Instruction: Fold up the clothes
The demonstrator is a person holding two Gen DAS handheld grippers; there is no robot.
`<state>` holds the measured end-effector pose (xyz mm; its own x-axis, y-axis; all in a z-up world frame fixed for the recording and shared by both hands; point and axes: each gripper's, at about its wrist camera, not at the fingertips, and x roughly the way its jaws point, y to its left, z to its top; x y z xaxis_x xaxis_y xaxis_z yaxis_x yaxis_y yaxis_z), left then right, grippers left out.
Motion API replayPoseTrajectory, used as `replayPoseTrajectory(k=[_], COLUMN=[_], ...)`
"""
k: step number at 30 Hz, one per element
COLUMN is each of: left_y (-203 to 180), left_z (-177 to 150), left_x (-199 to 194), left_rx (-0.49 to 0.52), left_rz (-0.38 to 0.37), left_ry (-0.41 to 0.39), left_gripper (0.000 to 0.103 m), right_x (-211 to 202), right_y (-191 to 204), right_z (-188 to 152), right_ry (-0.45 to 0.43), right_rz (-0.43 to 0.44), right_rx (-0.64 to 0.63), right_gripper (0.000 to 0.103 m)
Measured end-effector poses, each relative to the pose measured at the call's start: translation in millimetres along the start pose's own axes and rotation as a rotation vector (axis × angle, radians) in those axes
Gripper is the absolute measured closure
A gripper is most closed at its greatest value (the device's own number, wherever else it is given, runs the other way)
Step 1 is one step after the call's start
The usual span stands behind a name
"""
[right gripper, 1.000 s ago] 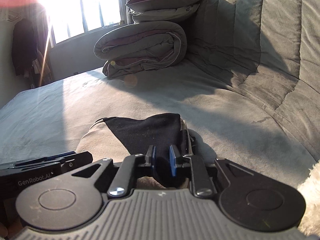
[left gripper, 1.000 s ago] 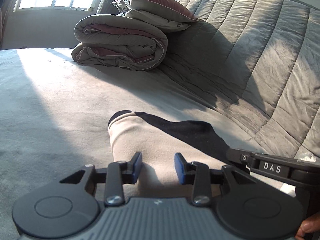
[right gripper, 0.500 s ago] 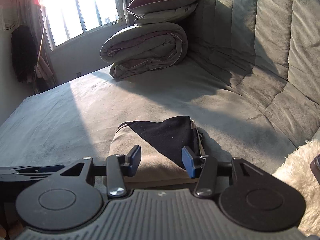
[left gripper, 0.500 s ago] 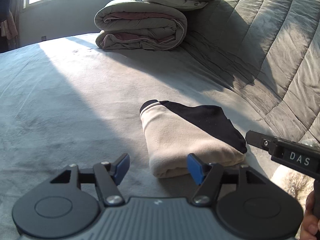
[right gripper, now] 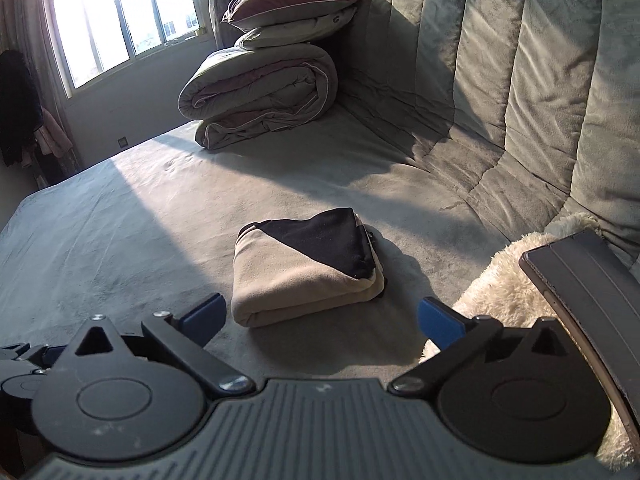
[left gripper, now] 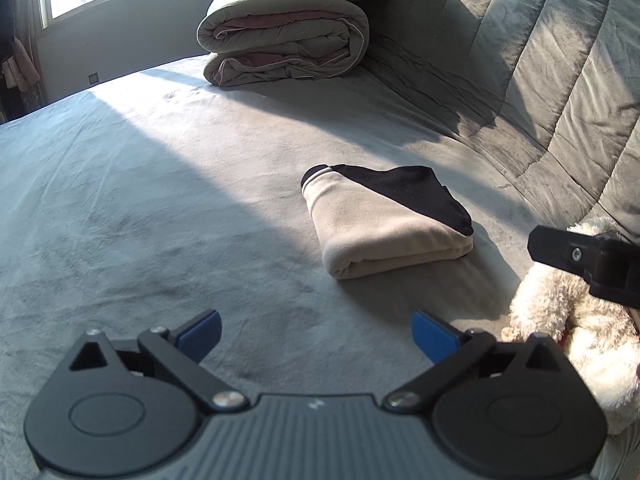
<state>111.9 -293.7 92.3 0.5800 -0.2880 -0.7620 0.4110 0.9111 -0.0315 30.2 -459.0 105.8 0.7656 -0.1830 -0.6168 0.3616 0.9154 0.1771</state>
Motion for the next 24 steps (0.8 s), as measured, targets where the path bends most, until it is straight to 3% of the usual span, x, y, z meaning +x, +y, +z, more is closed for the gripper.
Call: replayPoseTrajectory(k=[5, 10, 24], left_y=[-2.7, -8.2, -8.2], left_z=[-8.5, -15.3, -21.8], left_x=[-11.0, -27.2, -50.2], left_rx=[0.002, 0.041, 0.054], left_rz=[-0.005, 0.022, -0.004], left_ry=[0.060, 0.042, 0.022], left_gripper=[0.001, 0.001, 0.001], right_x=[-20.9, -42.7, -65.7], right_y=[5.1, 13.0, 20.6], right_z=[-5.2, -9.3, -15.6], right_ry=[0.036, 0.019, 0.002], right_rz=[-0.011, -0.008, -0.035], right_rx=[-0.015, -0.039, -0.036], right_gripper=[0.000, 0.000, 0.000])
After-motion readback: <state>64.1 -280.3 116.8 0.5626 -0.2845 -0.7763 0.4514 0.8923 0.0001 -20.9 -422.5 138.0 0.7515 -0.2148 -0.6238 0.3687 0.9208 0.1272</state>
